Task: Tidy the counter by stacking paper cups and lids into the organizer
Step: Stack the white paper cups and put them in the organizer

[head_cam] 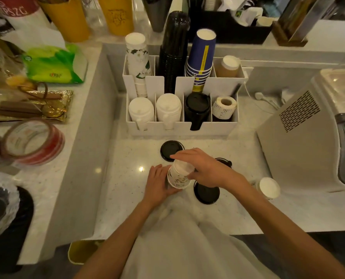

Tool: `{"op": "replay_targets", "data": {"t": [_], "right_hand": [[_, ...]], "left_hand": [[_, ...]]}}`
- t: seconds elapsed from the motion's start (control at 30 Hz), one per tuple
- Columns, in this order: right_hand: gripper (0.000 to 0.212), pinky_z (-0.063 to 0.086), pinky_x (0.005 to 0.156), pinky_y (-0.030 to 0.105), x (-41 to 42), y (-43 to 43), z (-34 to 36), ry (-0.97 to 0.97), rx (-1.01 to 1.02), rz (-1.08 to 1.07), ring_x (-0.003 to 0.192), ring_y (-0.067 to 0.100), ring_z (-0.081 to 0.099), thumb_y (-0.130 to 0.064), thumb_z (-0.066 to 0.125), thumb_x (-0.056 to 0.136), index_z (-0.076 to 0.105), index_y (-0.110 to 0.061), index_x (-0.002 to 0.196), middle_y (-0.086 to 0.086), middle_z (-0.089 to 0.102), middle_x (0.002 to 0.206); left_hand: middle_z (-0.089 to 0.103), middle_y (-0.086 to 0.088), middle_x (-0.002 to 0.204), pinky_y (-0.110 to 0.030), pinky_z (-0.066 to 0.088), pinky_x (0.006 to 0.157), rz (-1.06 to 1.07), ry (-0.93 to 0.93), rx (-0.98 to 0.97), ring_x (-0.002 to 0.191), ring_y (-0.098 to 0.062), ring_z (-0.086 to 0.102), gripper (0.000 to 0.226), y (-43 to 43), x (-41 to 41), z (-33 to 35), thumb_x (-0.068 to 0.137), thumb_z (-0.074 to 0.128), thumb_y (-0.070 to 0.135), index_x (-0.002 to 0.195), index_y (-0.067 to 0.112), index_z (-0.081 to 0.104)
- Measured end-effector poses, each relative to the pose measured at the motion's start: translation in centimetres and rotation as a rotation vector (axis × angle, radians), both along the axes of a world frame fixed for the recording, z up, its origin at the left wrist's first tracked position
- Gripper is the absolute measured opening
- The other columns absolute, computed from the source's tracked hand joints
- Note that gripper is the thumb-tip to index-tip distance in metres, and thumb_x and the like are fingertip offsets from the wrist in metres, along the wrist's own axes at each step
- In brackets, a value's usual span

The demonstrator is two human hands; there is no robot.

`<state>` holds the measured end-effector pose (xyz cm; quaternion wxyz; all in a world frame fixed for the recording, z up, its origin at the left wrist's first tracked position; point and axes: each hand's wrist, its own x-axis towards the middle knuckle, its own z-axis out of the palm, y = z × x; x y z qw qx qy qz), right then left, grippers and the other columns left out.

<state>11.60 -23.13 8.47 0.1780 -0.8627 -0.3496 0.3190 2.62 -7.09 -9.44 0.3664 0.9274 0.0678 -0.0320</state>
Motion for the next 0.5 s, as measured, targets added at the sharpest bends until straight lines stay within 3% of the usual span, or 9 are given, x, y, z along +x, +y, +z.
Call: {"op": "replay_targets", "data": {"t": [0.23,0.4,0.5], "right_hand": [[0.074,0.035,0.112,0.041,0.1,-0.1,-0.5,-0.036,0.028,-0.026,0.136,0.018,0.032,-0.011,0.074,0.083,0.04,-0.032,0.145,-0.01,0.039,0.152],[0.075,0.033,0.113,0.04,0.1,-0.4,-1.0,-0.009,0.049,-0.05,0.137,0.017,0.03,-0.013,0.074,0.084,0.039,-0.034,0.146,-0.011,0.038,0.153],[0.082,0.031,0.116,0.043,-0.2,-0.5,-1.3,0.007,0.047,-0.077,0.14,0.016,0.027,-0.016,0.073,0.085,0.028,-0.037,0.15,-0.01,0.034,0.155]], "left_hand": [[0.058,-0.004,0.122,-0.052,0.041,0.102,-0.008,-0.011,0.068,0.117,-0.028,0.046,0.086,-0.1,0.2,-0.1,0.065,0.072,0.067,0.13,0.014,0.05],[0.047,-0.004,0.138,-0.056,0.033,0.112,-0.039,0.054,0.038,0.13,-0.028,0.031,0.107,-0.3,0.0,-0.3,0.061,0.066,0.077,0.144,0.02,0.032],[0.045,-0.001,0.14,-0.057,0.031,0.113,0.001,0.05,0.008,0.134,-0.024,0.028,0.102,-0.4,0.0,-0.5,0.063,0.062,0.08,0.142,0.024,0.03]]}}
